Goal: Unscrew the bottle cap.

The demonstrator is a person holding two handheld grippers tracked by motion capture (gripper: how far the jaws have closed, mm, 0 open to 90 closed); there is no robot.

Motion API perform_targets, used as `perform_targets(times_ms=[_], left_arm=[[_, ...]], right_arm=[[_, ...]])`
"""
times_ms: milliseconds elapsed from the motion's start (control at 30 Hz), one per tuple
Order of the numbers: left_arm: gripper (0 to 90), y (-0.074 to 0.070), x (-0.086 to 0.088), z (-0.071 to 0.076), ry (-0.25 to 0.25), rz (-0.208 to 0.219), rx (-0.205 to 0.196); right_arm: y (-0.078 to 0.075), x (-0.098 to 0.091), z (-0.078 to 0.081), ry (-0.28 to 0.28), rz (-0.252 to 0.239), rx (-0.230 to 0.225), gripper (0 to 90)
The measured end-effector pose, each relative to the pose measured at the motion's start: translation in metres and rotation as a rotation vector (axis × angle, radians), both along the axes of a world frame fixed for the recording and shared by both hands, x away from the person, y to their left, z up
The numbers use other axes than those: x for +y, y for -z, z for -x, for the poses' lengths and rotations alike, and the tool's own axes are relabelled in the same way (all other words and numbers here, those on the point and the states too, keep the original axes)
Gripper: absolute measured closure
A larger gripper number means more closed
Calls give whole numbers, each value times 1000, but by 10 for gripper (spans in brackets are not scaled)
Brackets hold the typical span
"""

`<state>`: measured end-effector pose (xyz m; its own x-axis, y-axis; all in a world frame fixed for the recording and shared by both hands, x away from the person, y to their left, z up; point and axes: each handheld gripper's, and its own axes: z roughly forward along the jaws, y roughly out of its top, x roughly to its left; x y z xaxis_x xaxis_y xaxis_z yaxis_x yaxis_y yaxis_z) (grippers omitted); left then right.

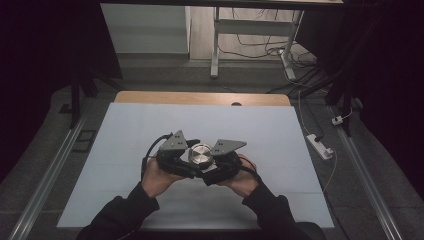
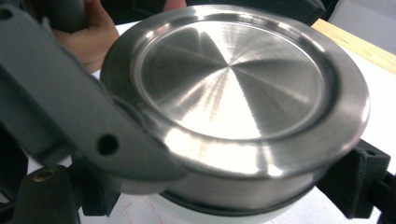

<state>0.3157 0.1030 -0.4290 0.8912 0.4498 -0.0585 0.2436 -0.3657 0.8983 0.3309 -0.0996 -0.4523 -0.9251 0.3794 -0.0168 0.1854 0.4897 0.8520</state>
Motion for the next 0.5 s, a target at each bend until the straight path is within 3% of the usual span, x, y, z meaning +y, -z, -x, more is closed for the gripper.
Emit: perform_targets(times_ms=[33, 100, 333, 400, 500], left_arm=[[153, 0, 4, -2, 28, 29, 14], [91, -4, 10, -5, 52, 47, 20], [123, -6, 27, -8, 270, -5, -7], [131, -5, 26, -8, 293, -25, -17], [175, -2, 25, -10, 319, -9, -1]], right_arm=[[-1, 0, 0, -2, -5, -3, 146], [-3, -1, 0, -15, -20, 10, 146], [-5, 0, 3, -130, -20, 39, 145], [-4, 3, 5, -158, -13, 39, 146], [-3, 6, 8, -176, -1, 39, 146]])
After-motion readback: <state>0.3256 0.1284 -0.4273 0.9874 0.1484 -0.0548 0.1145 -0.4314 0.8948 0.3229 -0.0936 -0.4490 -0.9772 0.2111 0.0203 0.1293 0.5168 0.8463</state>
